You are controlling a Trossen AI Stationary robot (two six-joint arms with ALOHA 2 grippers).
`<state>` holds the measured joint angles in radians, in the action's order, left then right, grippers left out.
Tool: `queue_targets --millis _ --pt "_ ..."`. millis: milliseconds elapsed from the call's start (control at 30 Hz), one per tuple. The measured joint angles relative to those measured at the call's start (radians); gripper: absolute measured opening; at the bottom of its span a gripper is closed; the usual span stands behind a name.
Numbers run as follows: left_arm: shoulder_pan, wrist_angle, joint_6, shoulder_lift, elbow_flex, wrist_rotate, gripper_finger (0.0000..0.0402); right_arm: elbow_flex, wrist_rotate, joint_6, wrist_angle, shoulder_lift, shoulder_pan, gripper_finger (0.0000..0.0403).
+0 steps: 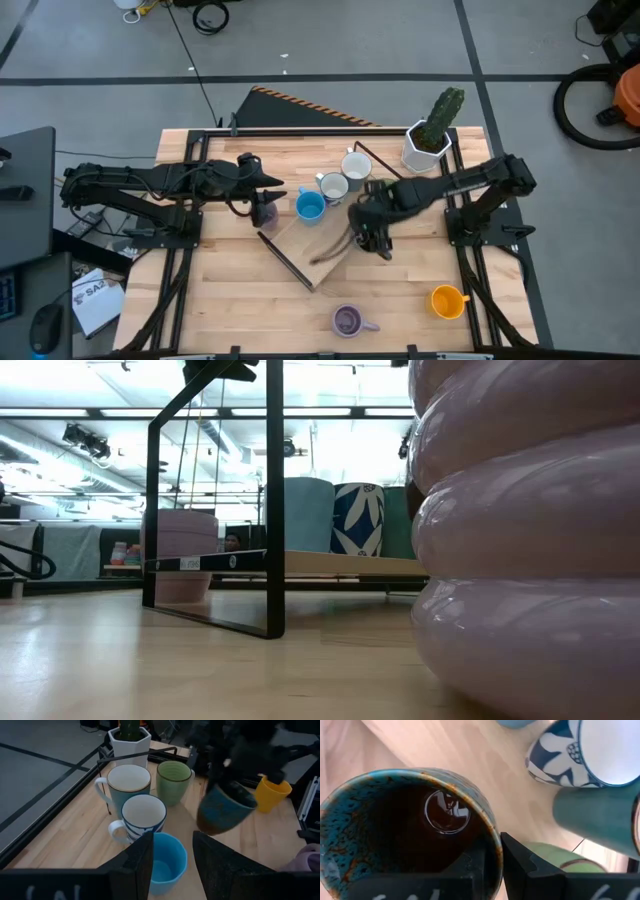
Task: Place coffee mugs
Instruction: Put the dark green mug on the shelf
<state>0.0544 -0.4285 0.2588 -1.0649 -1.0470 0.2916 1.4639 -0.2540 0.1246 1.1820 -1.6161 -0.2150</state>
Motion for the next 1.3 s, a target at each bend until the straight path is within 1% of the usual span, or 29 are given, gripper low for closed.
queue_targets --millis 133,267,433,533,767,967,1167,1300 --pt "0.000 -0.003 0.000 0.001 0.000 0.000 0.0142 0.004 0.051 -0.077 -0.024 0.000 0.100 0.0043" --pt "0.000 -0.013 -0.004 0.001 0.000 0.000 0.0142 0.004 0.105 -0.143 -0.056 -0.001 0.177 0.0043" --pt "0.000 -0.020 -0.008 0.001 0.000 0.000 0.0142 0.004 0.188 -0.205 -0.087 -0.001 0.245 0.0043" --pt "0.000 -0.028 -0.008 0.001 0.000 0.000 0.0142 0.004 0.213 -0.220 -0.099 -0.002 0.272 0.0043" --pt "0.000 -0.043 -0.008 0.001 0.000 0.000 0.0142 0.005 0.232 -0.230 -0.106 -0.015 0.293 0.0043" --pt "0.000 -0.045 -0.009 0.001 0.000 0.000 0.0142 0.004 0.231 -0.233 -0.100 -0.068 0.292 0.0043" --pt "0.000 -0.061 -0.008 0.001 0.000 0.000 0.0142 0.006 0.218 -0.232 -0.100 -0.083 0.304 0.0044" --pt "0.000 -0.066 -0.008 0.001 0.000 0.000 0.0142 0.006 0.214 -0.231 -0.098 -0.084 0.303 0.0057"
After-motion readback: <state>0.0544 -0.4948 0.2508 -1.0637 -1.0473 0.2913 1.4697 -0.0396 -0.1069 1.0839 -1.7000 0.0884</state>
